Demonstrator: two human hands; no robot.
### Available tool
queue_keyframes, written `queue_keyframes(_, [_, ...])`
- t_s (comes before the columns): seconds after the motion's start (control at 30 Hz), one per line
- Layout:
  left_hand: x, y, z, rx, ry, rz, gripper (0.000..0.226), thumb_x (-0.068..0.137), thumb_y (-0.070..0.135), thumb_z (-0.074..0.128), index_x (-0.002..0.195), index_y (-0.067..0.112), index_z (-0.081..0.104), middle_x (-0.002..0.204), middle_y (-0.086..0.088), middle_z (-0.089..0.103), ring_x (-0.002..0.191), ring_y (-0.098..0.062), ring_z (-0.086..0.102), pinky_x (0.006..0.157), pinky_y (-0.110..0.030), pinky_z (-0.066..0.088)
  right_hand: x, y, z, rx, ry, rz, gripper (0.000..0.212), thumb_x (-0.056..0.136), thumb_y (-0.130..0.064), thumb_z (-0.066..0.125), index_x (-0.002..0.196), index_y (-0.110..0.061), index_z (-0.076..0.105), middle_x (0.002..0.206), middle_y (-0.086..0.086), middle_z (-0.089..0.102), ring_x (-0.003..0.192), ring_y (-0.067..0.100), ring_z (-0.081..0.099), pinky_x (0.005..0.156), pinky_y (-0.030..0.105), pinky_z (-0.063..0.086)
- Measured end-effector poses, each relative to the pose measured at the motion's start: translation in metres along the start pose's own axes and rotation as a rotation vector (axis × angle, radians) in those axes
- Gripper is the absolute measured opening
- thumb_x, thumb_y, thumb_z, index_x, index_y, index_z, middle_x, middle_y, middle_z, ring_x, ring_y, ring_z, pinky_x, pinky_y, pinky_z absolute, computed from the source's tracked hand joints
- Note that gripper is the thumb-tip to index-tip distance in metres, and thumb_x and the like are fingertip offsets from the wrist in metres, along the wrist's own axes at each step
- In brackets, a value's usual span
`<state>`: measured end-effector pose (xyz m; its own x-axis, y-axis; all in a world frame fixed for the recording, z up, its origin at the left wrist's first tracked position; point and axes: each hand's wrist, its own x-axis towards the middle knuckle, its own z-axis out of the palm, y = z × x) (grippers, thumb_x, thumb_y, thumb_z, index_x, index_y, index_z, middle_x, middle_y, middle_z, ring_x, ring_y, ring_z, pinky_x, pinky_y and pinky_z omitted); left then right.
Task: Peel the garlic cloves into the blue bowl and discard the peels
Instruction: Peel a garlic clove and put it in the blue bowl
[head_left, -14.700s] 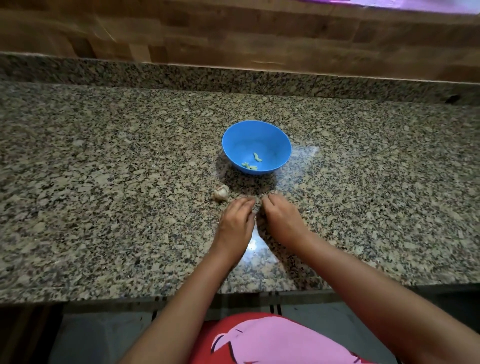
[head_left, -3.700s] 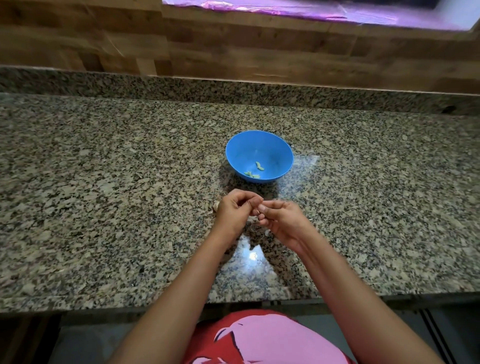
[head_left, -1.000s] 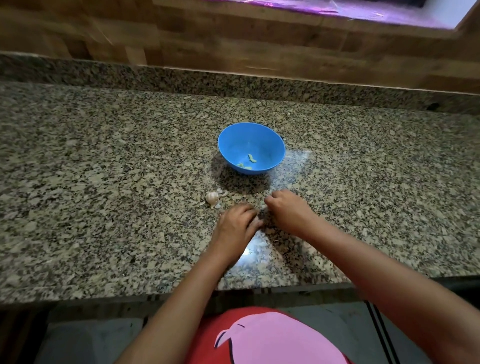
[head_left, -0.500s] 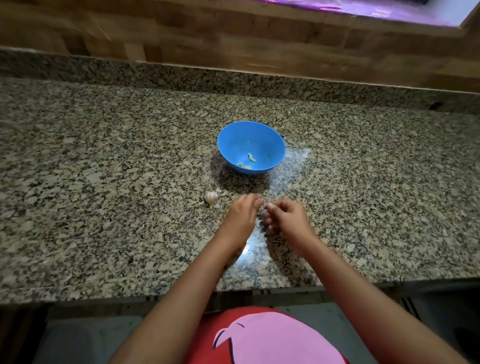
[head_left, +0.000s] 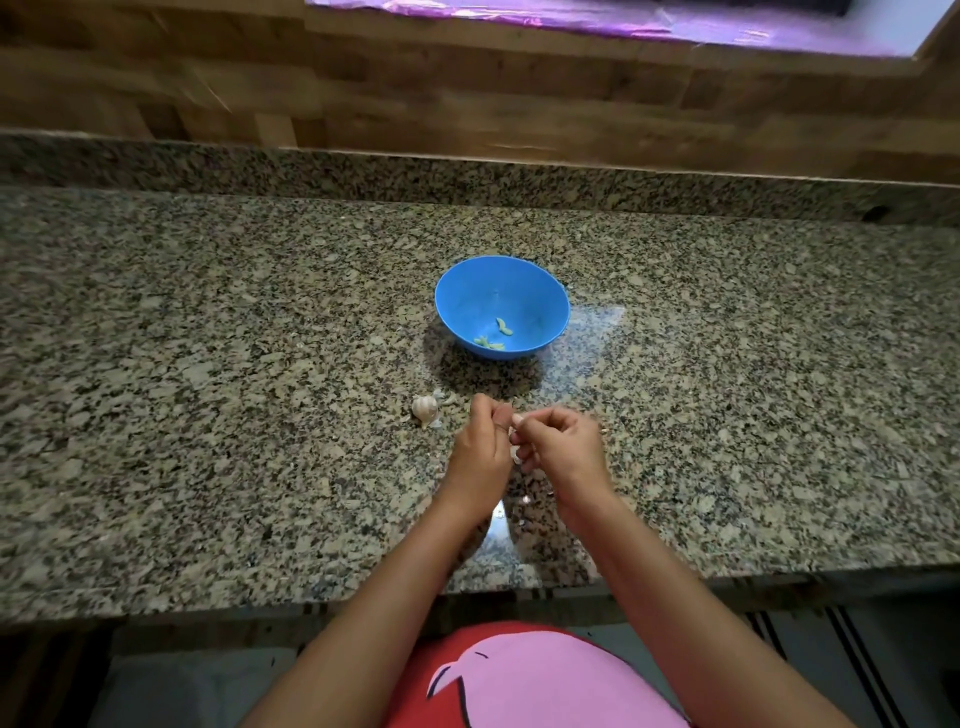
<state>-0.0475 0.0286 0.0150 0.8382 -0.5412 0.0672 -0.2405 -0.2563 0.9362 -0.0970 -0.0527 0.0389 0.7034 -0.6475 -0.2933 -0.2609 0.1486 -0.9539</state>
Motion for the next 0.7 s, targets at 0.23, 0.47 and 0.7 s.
queue_keyframes(0.23, [0.012,0.015,-0.006,-0.360,-0.146,-0.401,0.023,0.103,0.024,0.032,0.083,0.016,0.040,0.070,0.000,0.042,0.059,-0.010,0.039,0.052,-0.025,0.033,-0.006,0.003,0.004,-0.289,0.077,-0.295,0.014,0.087,-0.012,0.062,0.075,-0.004,0.062,0.061,-0.004,0.057,0.055,0.005,0.050,0.052,0.024,0.044])
queue_keyframes(0.47, [0.019,0.013,-0.005,0.059,0.032,0.079,0.012,0.100,0.010,0.035,0.088,0.010,0.037,0.067,0.005,0.043,0.060,-0.006,0.042,0.052,-0.019,0.031,0.007,-0.030,0.008,0.328,0.016,0.216,0.024,0.084,0.003,0.054,0.061,-0.004,0.056,0.048,0.004,0.049,0.037,0.009,0.041,0.035,0.018,0.034])
queue_keyframes(0.7, [0.035,0.015,-0.016,-0.296,-0.295,-0.369,0.027,0.102,0.025,0.034,0.077,0.017,0.039,0.063,0.001,0.036,0.053,-0.011,0.036,0.050,-0.031,0.036,0.009,-0.003,-0.006,-0.572,0.043,-0.570,0.016,0.088,-0.013,0.060,0.075,-0.005,0.056,0.064,-0.001,0.053,0.057,0.012,0.047,0.053,0.024,0.037])
